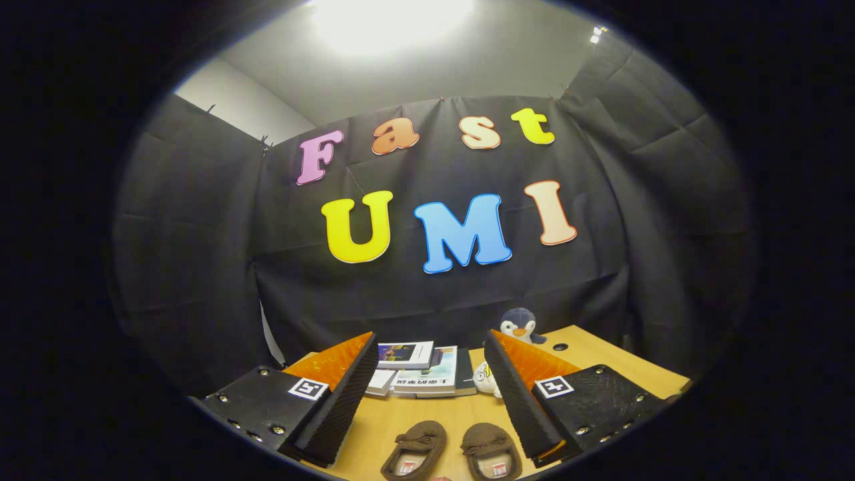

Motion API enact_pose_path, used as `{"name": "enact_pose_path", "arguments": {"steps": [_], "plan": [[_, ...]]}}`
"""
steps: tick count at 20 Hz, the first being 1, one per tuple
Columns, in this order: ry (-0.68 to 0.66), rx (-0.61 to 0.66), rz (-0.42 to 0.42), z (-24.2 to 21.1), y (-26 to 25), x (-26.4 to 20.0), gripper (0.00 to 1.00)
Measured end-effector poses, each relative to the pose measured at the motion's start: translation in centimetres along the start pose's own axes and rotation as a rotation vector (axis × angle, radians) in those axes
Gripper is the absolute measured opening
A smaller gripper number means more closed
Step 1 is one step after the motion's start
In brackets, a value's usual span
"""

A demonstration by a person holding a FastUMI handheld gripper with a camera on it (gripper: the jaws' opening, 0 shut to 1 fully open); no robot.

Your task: Open the storage box then place both shoes into the box .Put the left shoe in first, then the right shoe, with the right side of both shoes facing outward in a uniform manner.

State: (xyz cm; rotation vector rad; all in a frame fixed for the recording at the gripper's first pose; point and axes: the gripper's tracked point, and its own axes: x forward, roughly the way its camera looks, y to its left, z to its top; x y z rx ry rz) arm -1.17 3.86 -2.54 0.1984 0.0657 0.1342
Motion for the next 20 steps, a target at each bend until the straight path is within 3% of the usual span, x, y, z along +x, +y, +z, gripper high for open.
{"name": "enact_pose_path", "arguments": {"steps": [5, 11, 20], "plan": [[0.092, 0.160, 0.073, -3.3, 2.2, 0.3, 0.97], [0.251, 0.444, 0.178, -7.8, 5.2, 0.1, 0.98], [0.403, 0.780, 0.255, -13.2, 8.4, -0.1, 0.97]]}}
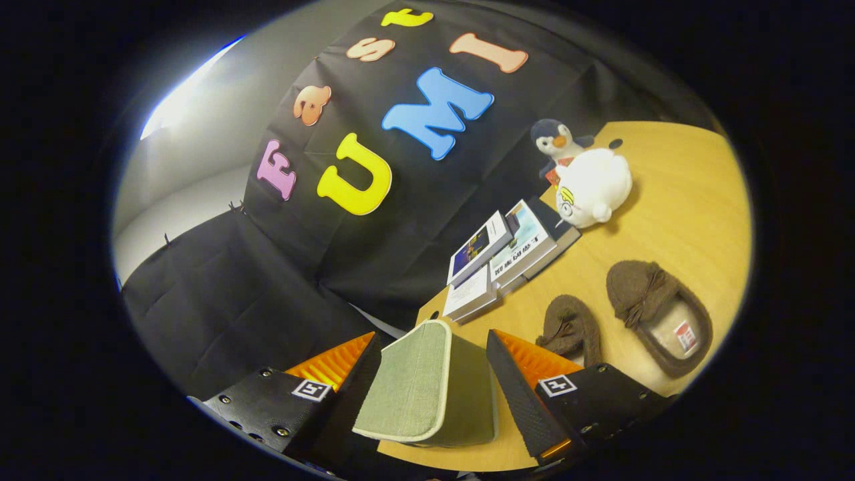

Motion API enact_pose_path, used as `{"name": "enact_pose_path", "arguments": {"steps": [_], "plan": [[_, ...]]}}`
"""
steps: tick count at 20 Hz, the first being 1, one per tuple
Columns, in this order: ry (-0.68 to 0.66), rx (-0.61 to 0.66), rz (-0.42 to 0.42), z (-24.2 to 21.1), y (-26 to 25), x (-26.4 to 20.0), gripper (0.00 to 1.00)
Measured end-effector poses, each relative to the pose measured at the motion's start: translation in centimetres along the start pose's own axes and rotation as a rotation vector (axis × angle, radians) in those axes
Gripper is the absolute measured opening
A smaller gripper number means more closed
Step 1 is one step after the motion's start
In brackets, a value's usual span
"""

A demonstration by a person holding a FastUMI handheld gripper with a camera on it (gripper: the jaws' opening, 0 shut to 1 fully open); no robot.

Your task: Open the storage box then place both shoes into the box .Put the left shoe in first, then the right shoe, with the right side of both shoes facing outward in a uniform manner.

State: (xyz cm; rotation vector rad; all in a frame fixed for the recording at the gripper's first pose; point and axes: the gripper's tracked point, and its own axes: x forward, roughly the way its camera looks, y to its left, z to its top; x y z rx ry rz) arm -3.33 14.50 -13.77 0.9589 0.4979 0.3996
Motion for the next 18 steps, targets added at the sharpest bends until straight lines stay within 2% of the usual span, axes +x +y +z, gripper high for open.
{"name": "enact_pose_path", "arguments": {"steps": [10, 18], "plan": [[0.168, 0.380, 0.066, -7.0, -0.5, 1.9, 0.97], [0.276, 0.536, 0.100, -11.0, -0.3, 3.2, 0.95]]}}
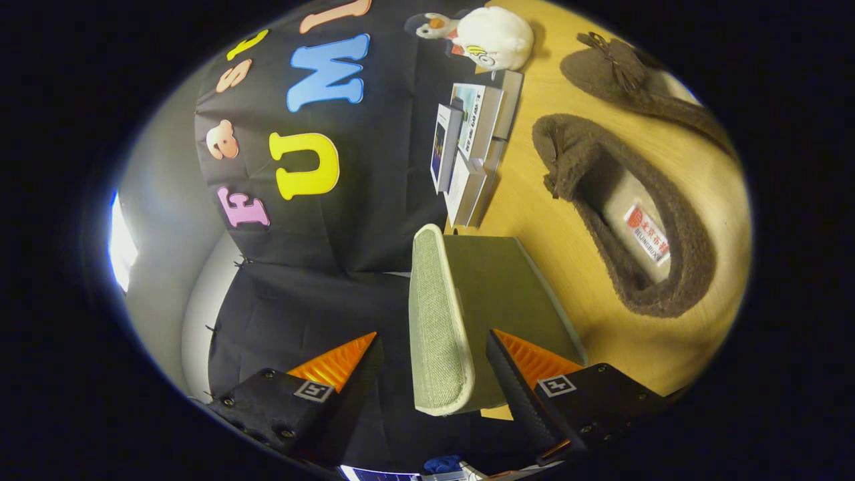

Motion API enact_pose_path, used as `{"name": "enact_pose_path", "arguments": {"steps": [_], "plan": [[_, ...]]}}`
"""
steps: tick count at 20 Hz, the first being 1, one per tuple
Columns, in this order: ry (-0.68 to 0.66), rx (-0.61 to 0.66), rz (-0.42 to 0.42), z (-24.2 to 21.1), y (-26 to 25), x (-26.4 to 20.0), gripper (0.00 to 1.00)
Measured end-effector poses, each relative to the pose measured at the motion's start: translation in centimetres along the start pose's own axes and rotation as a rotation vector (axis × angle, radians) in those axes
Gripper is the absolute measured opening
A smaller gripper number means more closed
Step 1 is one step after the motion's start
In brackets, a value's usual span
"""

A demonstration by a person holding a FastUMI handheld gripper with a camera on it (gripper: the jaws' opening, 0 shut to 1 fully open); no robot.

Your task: Open the storage box then place both shoes into the box .Put the left shoe in first, then the right shoe, with the right side of both shoes facing outward in a uniform manner.

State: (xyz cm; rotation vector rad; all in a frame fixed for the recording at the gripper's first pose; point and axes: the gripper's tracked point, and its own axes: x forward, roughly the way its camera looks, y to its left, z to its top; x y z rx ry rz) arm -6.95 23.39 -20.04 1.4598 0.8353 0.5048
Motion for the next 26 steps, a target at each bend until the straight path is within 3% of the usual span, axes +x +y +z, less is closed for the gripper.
{"name": "enact_pose_path", "arguments": {"steps": [1, 7, 8, 9, 11, 14, 16, 20, 26], "plan": [[0.013, 0.019, 0.011, -0.2, -0.1, 0.2, 0.88], [0.114, 0.045, 0.049, -2.8, 0.0, 1.2, 0.87], [0.115, 0.042, 0.030, -3.1, -0.5, 1.3, 0.80], [0.118, 0.037, 0.002, -3.0, -1.2, 1.5, 0.59], [0.124, 0.060, 0.000, -3.1, -1.6, 1.5, 0.36], [0.143, 0.052, 0.045, -3.3, -0.8, 1.3, 0.36], [0.137, 0.025, 0.035, -3.0, -0.1, 1.9, 0.03], [0.180, -0.144, 0.005, -3.7, 0.8, 1.3, 0.00], [0.206, -0.279, 0.033, -3.7, 6.2, 0.9, 0.00]]}}
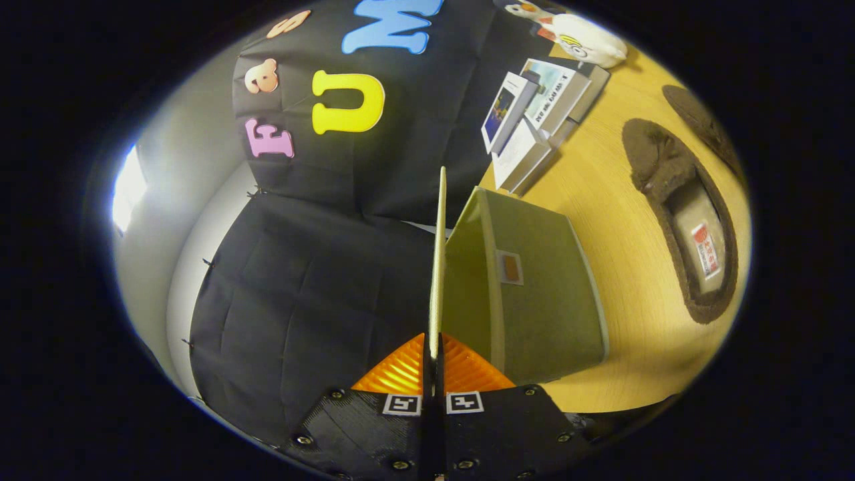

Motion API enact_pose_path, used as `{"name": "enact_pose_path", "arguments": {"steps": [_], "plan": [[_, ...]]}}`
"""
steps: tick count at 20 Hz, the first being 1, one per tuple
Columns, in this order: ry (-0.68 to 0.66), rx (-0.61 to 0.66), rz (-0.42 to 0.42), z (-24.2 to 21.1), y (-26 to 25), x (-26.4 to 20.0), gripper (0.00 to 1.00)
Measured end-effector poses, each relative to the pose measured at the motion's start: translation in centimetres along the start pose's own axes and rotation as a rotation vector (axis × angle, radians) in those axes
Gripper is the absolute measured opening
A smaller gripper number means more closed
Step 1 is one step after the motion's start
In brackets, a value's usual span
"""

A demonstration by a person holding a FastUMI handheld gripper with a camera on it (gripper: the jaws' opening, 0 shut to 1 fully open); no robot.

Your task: Open the storage box then place both shoes into the box .Put the left shoe in first, then the right shoe, with the right side of both shoes facing outward in a uniform manner.

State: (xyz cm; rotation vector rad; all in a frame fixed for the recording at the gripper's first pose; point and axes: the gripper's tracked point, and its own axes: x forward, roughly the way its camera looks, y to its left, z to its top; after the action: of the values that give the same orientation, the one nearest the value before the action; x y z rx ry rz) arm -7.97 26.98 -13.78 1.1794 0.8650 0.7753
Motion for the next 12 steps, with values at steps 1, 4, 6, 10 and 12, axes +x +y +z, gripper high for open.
{"name": "enact_pose_path", "arguments": {"steps": [1, 4, 6, 10, 12], "plan": [[0.001, -0.013, 0.002, 0.3, 0.8, 0.1, 0.00], [0.016, -0.060, -0.009, 0.3, 2.8, 0.6, 0.00], [0.028, -0.113, -0.024, 0.1, 4.1, 1.0, 0.00], [0.045, -0.197, -0.016, -0.5, 7.8, 2.7, 0.00], [0.050, -0.235, -0.017, -1.1, 9.4, 3.6, 0.00]]}}
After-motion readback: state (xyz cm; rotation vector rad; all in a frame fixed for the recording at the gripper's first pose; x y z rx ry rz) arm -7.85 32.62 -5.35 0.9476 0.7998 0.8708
